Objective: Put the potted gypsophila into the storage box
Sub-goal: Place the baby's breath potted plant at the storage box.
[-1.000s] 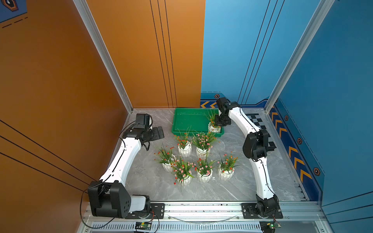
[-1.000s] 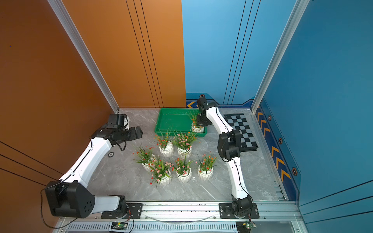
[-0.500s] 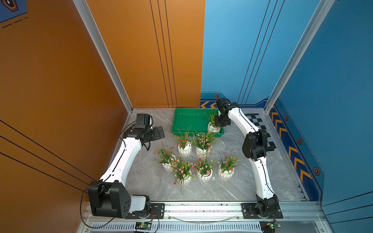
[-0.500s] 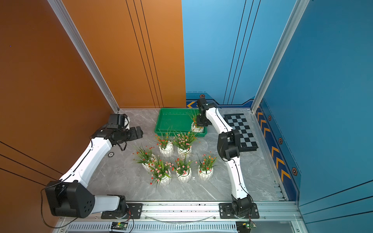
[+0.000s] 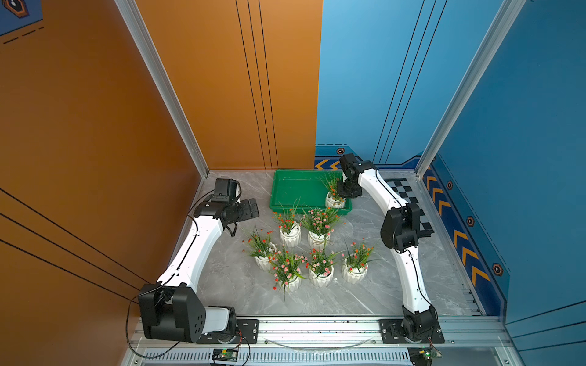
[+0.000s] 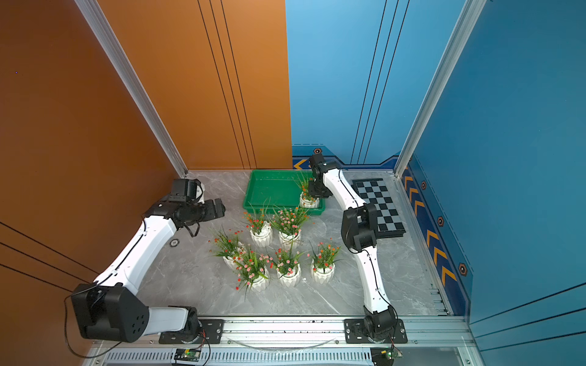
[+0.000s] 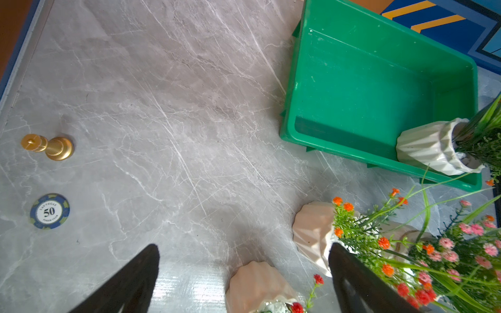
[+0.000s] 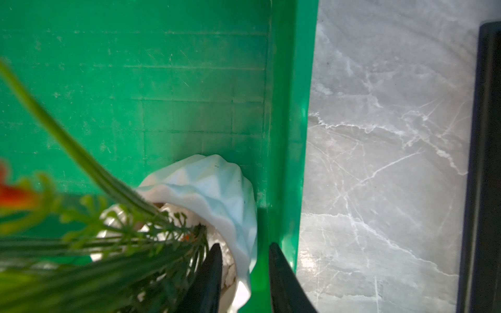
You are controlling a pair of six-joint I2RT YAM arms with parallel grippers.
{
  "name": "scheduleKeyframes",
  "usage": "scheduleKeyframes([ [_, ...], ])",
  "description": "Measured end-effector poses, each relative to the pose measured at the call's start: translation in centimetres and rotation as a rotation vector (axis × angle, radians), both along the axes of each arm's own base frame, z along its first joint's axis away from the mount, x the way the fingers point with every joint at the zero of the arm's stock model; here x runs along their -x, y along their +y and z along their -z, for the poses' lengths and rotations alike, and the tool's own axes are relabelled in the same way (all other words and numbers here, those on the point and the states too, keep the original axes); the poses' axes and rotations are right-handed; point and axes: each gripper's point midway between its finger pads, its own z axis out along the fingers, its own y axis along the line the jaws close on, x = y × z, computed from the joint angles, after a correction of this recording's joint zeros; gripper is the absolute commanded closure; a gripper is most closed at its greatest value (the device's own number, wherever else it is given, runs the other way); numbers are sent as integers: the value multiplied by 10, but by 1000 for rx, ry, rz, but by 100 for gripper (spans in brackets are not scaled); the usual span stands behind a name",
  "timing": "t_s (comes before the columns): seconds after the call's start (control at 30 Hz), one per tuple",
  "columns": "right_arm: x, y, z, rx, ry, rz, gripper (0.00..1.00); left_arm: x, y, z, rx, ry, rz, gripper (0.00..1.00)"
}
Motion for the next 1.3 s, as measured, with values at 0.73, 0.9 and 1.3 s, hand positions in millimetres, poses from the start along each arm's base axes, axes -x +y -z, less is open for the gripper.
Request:
scheduleKeyframes([
  [0.73, 17, -32, -72, 0, -105, 48, 59, 3, 0, -11, 2, -33, 0, 2],
  [0.9, 28, -46, -93, -4, -132, 63, 55, 8, 1, -18, 6, -55, -3, 2],
  [1.3, 88, -82, -124, -67, -137, 72, 0, 45, 16, -19, 20, -43, -89, 2],
])
